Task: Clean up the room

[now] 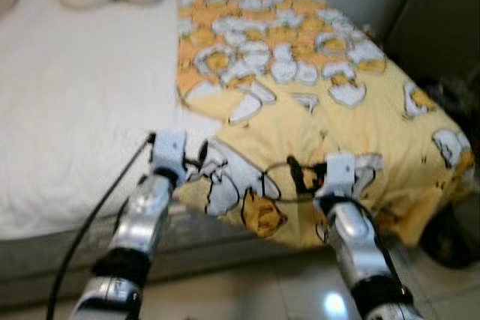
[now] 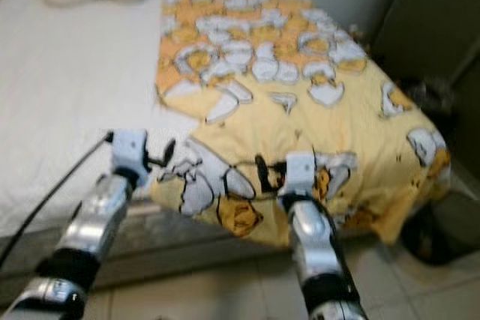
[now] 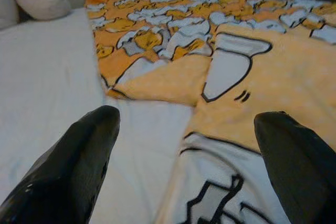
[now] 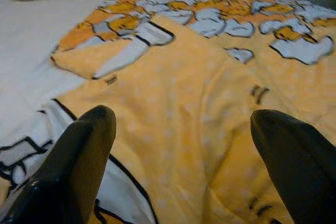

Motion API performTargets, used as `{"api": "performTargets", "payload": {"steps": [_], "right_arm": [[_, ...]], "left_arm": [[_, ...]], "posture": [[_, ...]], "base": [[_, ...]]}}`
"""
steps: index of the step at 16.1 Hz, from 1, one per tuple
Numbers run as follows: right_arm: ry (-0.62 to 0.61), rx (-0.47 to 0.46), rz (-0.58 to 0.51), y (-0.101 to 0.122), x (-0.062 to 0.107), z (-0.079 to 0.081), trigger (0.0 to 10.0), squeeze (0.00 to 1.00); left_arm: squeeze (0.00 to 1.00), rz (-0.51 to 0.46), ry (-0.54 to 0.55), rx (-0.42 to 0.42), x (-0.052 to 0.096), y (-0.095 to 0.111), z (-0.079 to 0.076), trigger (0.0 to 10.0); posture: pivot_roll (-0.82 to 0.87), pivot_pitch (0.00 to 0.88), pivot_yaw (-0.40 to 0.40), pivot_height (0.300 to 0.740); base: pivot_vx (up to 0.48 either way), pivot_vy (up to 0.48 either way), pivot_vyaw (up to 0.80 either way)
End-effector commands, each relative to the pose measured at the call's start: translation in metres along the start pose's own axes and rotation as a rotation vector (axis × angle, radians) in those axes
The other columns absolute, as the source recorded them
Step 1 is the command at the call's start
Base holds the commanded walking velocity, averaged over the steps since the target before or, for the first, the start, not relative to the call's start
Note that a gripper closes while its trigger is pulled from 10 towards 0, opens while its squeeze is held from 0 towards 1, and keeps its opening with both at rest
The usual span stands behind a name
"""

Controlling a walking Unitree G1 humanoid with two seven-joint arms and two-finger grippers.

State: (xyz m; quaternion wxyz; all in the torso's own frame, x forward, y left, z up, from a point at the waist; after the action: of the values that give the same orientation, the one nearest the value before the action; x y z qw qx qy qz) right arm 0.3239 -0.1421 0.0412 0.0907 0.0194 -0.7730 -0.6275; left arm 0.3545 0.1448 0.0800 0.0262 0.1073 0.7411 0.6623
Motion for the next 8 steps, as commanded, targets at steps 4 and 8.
{"api": "performTargets", "payload": {"steps": [4, 8], "right_arm": [[-0.013, 0.01, 0.014, 0.0, 0.0, -0.007, 10.0, 0.0], [-0.028, -0.004, -0.004, 0.001, 0.003, -0.008, 10.0, 0.0]], "left_arm": [[0.0, 0.022, -0.024, 0.037, -0.003, -0.004, -0.002, 10.0], [0.0, 0.058, 0.015, -0.031, -0.003, -0.009, 0.008, 10.0]], "posture": [[0.01, 0.0, -0.022, 0.74], [0.01, 0.0, -0.027, 0.74]], "base": [[0.105, 0.352, -0.73], [0.0, 0.12, -0.15]]}}
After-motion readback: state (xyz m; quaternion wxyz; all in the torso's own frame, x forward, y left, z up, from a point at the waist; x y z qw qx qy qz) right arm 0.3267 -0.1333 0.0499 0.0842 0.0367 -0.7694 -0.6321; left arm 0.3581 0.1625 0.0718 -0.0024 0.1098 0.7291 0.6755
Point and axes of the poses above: a point about 5 cm out from each wrist's last joint towards the gripper, its own x axis pointing back from the gripper into the wrist, its own y axis along the axis of the wrist's last joint, z = x × y, the point moved 3 cm from there along -x, pointing out of the wrist towards the gripper, and after that the axes turned 15 degrees about x, right-handed, at the moved point
